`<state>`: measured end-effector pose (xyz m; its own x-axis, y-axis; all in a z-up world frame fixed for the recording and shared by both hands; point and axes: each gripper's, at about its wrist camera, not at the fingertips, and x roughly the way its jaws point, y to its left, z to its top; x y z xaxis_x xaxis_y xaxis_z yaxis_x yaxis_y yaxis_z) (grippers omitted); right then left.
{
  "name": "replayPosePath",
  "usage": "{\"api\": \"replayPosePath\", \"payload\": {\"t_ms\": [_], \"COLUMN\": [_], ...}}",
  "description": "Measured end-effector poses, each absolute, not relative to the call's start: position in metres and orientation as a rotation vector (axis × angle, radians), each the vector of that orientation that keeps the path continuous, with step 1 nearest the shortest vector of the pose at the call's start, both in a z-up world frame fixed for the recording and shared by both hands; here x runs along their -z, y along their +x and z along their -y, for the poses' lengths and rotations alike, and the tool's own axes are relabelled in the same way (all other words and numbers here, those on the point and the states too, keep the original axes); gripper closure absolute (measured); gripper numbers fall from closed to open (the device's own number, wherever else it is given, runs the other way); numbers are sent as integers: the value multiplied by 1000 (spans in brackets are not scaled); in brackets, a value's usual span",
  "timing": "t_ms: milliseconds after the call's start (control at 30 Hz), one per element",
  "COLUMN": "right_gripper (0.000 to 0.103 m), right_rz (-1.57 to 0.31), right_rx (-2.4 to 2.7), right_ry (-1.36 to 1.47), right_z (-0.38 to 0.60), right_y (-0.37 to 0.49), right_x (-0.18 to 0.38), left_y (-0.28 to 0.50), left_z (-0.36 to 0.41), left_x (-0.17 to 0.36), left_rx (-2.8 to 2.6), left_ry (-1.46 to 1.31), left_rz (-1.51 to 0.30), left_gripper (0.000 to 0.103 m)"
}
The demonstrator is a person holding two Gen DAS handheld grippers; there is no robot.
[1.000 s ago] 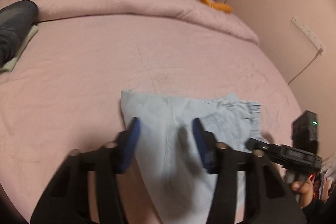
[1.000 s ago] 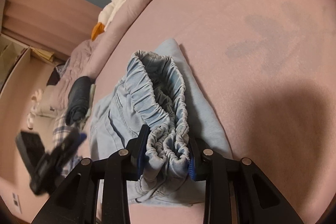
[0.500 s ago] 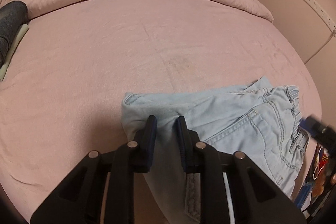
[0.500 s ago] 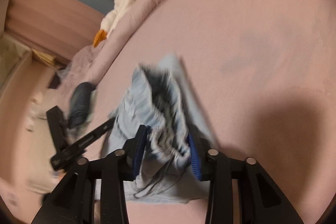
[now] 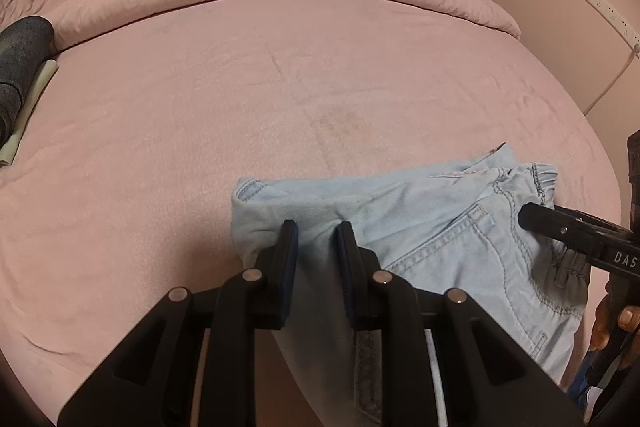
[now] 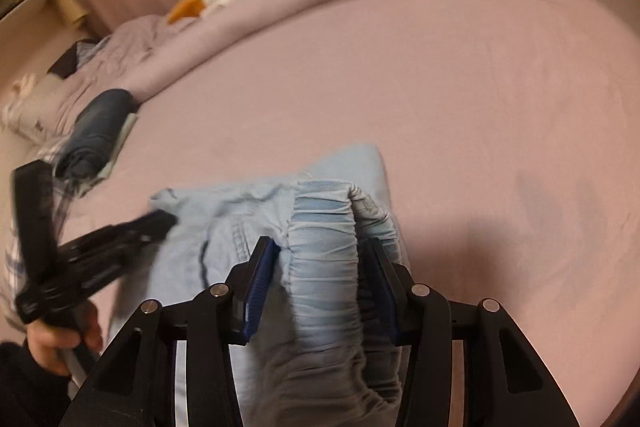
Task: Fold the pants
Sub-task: 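Release the waistband and open the left tool over the folded jeans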
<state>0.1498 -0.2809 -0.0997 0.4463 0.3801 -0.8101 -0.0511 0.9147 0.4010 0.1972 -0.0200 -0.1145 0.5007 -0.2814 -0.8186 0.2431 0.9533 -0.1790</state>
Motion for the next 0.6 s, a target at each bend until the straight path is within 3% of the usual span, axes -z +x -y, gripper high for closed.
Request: {"api": "replayPosePath", "payload": {"t_ms": [600], "right_gripper": [56], "right_rz": [-963], "right_rx": [-278], "right_ry": [234], "right_z": [266], "right_y": [98], "right_x": [57], "left_y": [113], "left_z": [21], "left_x": [88], "left_rx": [341], "left_ry": [-49], "left_rz": [-955], "left_gripper": [84]}}
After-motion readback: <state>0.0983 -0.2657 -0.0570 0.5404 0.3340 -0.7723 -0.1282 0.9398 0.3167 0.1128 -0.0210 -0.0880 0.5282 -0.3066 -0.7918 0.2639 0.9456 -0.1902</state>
